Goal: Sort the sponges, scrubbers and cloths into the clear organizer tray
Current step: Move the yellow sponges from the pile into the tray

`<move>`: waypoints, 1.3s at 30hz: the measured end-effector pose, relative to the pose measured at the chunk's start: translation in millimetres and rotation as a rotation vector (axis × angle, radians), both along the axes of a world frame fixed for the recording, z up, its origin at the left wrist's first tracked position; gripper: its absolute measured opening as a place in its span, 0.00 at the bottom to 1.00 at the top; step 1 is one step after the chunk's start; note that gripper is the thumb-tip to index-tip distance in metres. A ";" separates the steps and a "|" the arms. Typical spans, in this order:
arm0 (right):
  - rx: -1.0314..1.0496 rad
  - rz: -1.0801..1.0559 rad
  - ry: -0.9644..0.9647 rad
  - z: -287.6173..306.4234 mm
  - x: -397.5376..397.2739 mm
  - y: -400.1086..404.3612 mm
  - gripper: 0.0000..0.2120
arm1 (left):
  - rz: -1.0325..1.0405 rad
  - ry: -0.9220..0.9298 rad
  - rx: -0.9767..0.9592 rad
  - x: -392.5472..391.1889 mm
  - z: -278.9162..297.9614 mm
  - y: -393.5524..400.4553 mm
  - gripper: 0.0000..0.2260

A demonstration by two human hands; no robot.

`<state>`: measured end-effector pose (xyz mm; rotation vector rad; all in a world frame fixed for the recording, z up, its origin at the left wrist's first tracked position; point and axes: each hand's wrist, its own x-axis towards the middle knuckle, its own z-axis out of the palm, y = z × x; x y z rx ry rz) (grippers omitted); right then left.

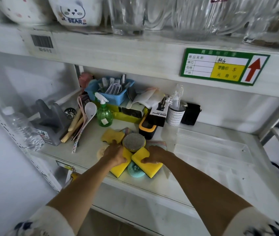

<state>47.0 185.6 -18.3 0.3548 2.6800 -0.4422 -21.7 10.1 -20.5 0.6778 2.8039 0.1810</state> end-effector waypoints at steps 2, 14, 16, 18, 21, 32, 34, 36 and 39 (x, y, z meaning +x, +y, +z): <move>-0.009 -0.006 0.017 0.1 0.3 0.4 0.42 | 0.016 -0.014 0.040 1.0 -0.7 -2.3 0.32; -0.316 -0.055 0.152 35.0 3.4 -1.5 0.34 | 0.020 -0.103 0.171 0.5 27.3 -7.8 0.34; -0.370 -0.084 0.219 45.8 6.9 0.6 0.28 | 0.030 -0.112 0.224 -2.4 39.6 -6.9 0.33; -0.344 -0.150 0.298 55.2 12.2 3.0 0.23 | 0.036 -0.120 0.314 -2.2 51.9 -1.6 0.31; -0.194 -0.260 0.423 69.6 25.2 5.8 0.21 | 0.057 -0.102 0.404 5.8 67.0 14.2 0.26; 0.107 -0.520 0.689 103.1 99.1 44.6 0.20 | 0.004 -0.079 0.482 60.6 88.8 81.9 0.30; 0.111 -0.517 0.650 100.5 109.4 48.9 0.24 | -0.071 -0.100 0.459 73.5 89.5 94.3 0.31; 0.099 -0.513 0.606 97.9 118.7 52.1 0.28 | -0.125 -0.089 0.465 85.3 88.6 105.1 0.31; 0.076 -0.527 0.552 94.9 130.6 54.7 0.28 | -0.174 -0.051 0.448 100.0 85.6 115.0 0.31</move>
